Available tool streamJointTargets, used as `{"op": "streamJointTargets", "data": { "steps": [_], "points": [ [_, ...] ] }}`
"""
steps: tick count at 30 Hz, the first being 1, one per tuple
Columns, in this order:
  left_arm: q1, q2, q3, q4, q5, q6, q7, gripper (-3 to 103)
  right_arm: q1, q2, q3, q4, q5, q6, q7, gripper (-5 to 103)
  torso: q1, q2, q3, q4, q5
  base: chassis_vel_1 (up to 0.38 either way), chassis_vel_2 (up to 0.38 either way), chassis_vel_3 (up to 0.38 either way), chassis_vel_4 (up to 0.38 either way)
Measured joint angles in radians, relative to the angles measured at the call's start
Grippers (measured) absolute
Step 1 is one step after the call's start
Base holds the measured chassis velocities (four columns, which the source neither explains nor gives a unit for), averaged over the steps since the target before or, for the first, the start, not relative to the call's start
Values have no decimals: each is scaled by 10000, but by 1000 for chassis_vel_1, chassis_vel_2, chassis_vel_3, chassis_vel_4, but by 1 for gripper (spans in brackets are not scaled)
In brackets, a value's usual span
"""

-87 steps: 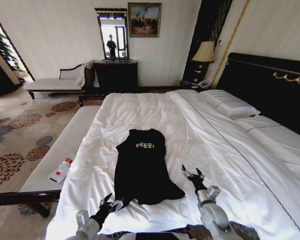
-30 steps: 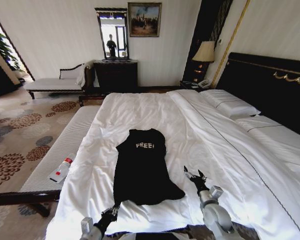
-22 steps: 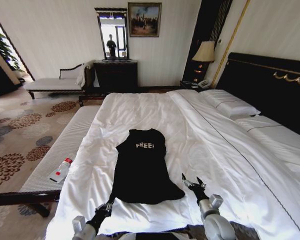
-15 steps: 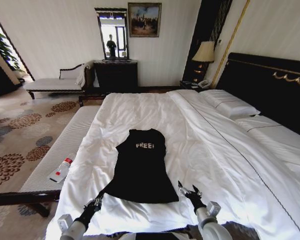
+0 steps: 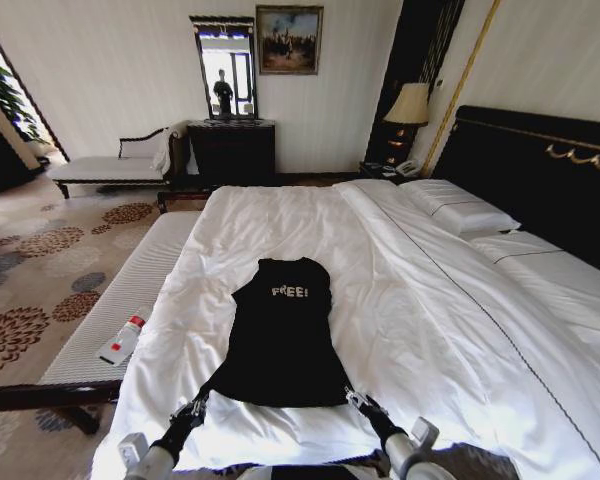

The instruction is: Fold the clothes on the bed.

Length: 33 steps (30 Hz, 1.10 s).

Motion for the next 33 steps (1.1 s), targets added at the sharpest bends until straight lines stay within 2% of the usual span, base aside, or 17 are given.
{"op": "streamJointTargets", "data": {
  "steps": [6, 7, 10, 12, 14, 15, 17, 18, 21, 24, 25, 30, 31, 33],
  "points": [
    [-8, 0, 121, 21, 34, 3, -8, 2, 97, 58, -131, -304, 10, -73, 8, 100, 0, 0, 0, 0, 0, 0, 0, 0, 0],
    [-7, -1, 140, 21, 41, 4, -9, 2, 167, 79, -150, -402, 7, -75, 28, 103, 0, 0, 0, 1, 0, 0, 0, 0, 0],
    [15, 0, 163, 21, -16, 5, -10, 2, 339, 87, -158, -751, -94, -39, 19, 90, 0, 0, 0, 0, -1, 0, 0, 0, 0],
    [27, 2, 162, 21, -35, 5, -10, 2, 372, 85, -152, -829, -87, -34, 8, 90, 0, 0, 0, 0, -1, 0, 0, 0, 0],
    [35, 12, 157, 52, -39, 2, -10, 2, 447, 87, -130, -969, -85, -34, -38, 79, -1, 0, 0, -3, -2, 0, 0, 0, 0],
    [35, 12, 157, 52, -39, 2, -10, 2, 447, 87, -130, -969, -85, -34, -38, 79, -1, 0, 0, -3, -2, 0, 0, 0, 0],
    [34, 17, 155, 83, -30, 0, -10, 2, 558, 124, -107, -1058, -65, -76, -102, 68, 0, 1, 0, -3, -3, 0, 0, 0, 0],
    [33, 18, 154, 82, -35, -1, -10, 2, 590, 140, -101, -1068, -57, -100, -120, 68, -1, 1, 0, -3, -3, 0, 0, 0, 0],
    [38, 14, 135, 70, -80, 4, -11, 2, 725, 221, -105, -1052, 20, -198, -178, 51, 0, 0, 0, 1, 0, 0, 0, 0, 0],
    [45, 7, 127, 62, -121, 13, -14, 2, 772, 243, -118, -1043, 33, -228, -187, 46, 0, 0, 1, 2, 1, 0, 0, 0, 0],
    [35, -5, 103, 62, -200, 24, -20, 2, 818, 248, -140, -1047, 28, -265, -174, 36, 1, -1, 1, 3, 1, 0, 0, 0, 0],
    [-17, -19, 20, 95, -320, 43, -31, 2, 891, 174, -157, -1060, 27, -335, -140, 25, 1, -1, 0, 3, 2, 0, 0, 0, 0],
    [-17, -21, 1, 94, -357, 50, -34, 2, 882, 138, -157, -1052, 33, -346, -136, 14, 2, -1, 1, 2, 2, 0, 0, 0, 0],
    [-17, -24, -1, 93, -375, 52, -35, 2, 872, 128, -157, -1042, 33, -347, -136, 14, 2, -1, 1, 2, 2, 0, 0, 0, 0]
  ]
}}
